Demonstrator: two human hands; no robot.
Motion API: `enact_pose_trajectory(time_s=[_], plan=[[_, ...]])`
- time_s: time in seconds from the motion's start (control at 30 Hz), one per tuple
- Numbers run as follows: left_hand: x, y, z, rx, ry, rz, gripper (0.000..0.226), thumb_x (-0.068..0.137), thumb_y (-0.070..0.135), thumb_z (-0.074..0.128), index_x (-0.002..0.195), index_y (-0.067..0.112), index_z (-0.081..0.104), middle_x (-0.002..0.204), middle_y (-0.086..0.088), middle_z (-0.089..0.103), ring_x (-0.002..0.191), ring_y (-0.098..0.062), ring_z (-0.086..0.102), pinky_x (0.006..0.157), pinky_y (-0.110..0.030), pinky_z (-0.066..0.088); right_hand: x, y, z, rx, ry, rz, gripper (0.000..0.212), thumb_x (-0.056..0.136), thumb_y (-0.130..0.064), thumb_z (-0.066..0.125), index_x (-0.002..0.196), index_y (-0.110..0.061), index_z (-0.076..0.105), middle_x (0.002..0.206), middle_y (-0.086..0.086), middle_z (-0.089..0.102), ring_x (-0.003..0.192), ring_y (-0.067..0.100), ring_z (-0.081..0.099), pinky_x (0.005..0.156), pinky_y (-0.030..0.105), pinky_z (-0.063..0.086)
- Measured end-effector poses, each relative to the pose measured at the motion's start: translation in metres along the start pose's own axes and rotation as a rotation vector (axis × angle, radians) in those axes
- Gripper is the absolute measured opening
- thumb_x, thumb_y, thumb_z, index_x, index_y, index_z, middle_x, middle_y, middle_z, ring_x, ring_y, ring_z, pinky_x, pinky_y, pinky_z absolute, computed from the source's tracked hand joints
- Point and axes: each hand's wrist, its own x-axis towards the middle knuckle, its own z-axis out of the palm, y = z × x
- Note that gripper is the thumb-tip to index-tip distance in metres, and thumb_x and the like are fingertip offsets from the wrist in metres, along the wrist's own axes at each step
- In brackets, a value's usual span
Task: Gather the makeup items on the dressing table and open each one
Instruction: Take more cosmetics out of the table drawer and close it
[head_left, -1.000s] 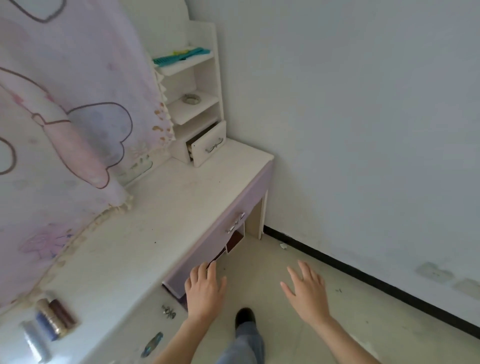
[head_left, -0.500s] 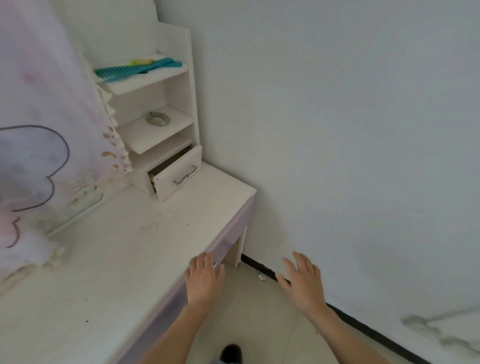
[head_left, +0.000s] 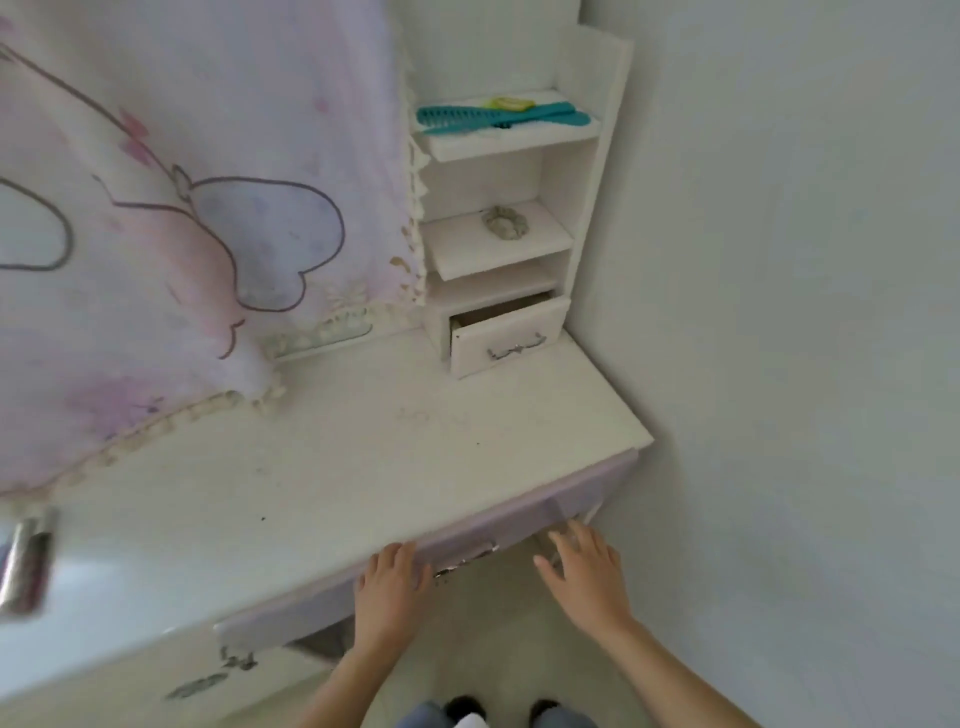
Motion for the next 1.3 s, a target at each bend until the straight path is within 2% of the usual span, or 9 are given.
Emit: enact_pose_trajectory(time_s=[0.17,0.3,0.47,0.6,0.73,0.9,1.03,1.13,1.3], plan=[[-0.043,0.003,0.015,-0.084,0.044,-0.345,0.038,0.092,0.033,0.044,0.125,0.014,0.050,0.131,-0.008,0.052,0.121,-0.028,0.045,0.097,-0.036,0.039,0.012,0.007,-0.014,-0.098,-0.172,-0.281,0.085,0.076,-0.065,0.002,0.141,-0.021,0.033,0.155,0.005,0.017,0.144,0.021,0.013,0.116,0.039,0.015],[-0.082,0.013,0.031,-0.221,0.130,-0.520,0.038,0.093,0.032,0.046,0.127,0.014,0.050,0.130,-0.007,0.053,0.121,-0.025,0.046,0.098,-0.032,0.037,0.028,0.014,-0.025,-0.082,-0.169,-0.380,0.054,0.095,-0.050,0.029,0.141,-0.022,0.033,0.154,0.001,0.022,0.143,0.019,0.018,0.115,0.035,0.017],[-0.095,0.015,0.039,-0.534,0.188,-0.698,0.035,0.093,0.024,0.049,0.122,0.005,0.054,0.125,-0.014,0.058,0.115,-0.027,0.052,0.095,-0.032,0.039,0.032,0.010,-0.016,0.069,-0.188,-0.372,0.051,0.092,-0.049,0.036,0.130,-0.017,0.047,0.135,0.002,0.049,0.128,0.018,0.042,0.101,0.029,0.035],[-0.074,0.026,0.022,-0.976,0.237,-0.837,0.028,0.094,0.020,0.047,0.111,-0.001,0.057,0.109,-0.015,0.059,0.101,-0.027,0.053,0.084,-0.032,0.038,0.042,0.004,-0.004,0.325,-0.324,-0.240,0.042,0.094,-0.035,0.046,0.126,-0.008,0.050,0.132,0.009,0.053,0.125,0.021,0.046,0.099,0.026,0.035],[-0.038,0.033,0.014,-1.225,0.212,-0.920,0.021,0.093,0.033,0.048,0.088,0.013,0.053,0.086,-0.005,0.051,0.080,-0.021,0.047,0.066,-0.030,0.038,0.058,-0.003,0.003,0.623,-0.391,-0.033,0.041,0.094,-0.033,0.047,0.119,-0.002,0.055,0.127,0.014,0.058,0.119,0.025,0.052,0.088,0.027,0.037],[0.002,0.037,0.025,-1.383,0.167,-0.957,0.036,0.092,0.039,0.049,0.111,0.010,0.051,0.099,-0.007,0.055,0.095,-0.024,0.050,0.081,-0.034,0.039,0.081,-0.016,0.008,0.938,-0.398,0.220,0.042,0.096,-0.030,0.043,0.122,0.002,0.051,0.118,0.014,0.054,0.107,0.026,0.049,0.095,0.035,0.037],[0.024,0.039,0.039,-1.442,0.111,-0.980,0.055,0.090,0.045,0.050,0.127,0.004,0.044,0.117,-0.012,0.049,0.107,-0.026,0.047,0.089,-0.037,0.038,0.095,-0.024,0.024,1.072,-0.445,0.428,0.052,0.092,-0.041,0.045,0.125,-0.001,0.048,0.117,0.011,0.052,0.118,0.032,0.047,0.106,0.046,0.036],[0.035,0.035,0.051,-1.498,0.082,-1.022,0.072,0.086,0.052,0.051,0.137,0.004,0.034,0.135,-0.014,0.042,0.124,-0.029,0.041,0.098,-0.038,0.036,0.099,-0.025,0.036,1.101,-0.455,0.502,0.057,0.090,-0.045,0.047,0.129,-0.003,0.046,0.126,0.013,0.051,0.114,0.029,0.048,0.105,0.044,0.038],[0.047,0.028,0.067,-1.523,0.032,-1.012,0.080,0.082,0.056,0.054,0.141,0.008,0.029,0.146,-0.010,0.034,0.131,-0.027,0.036,0.101,-0.039,0.034,0.105,-0.026,0.052,1.186,-0.454,0.525,0.050,0.089,-0.040,0.052,0.126,-0.007,0.047,0.127,0.011,0.051,0.119,0.029,0.046,0.109,0.044,0.034]])
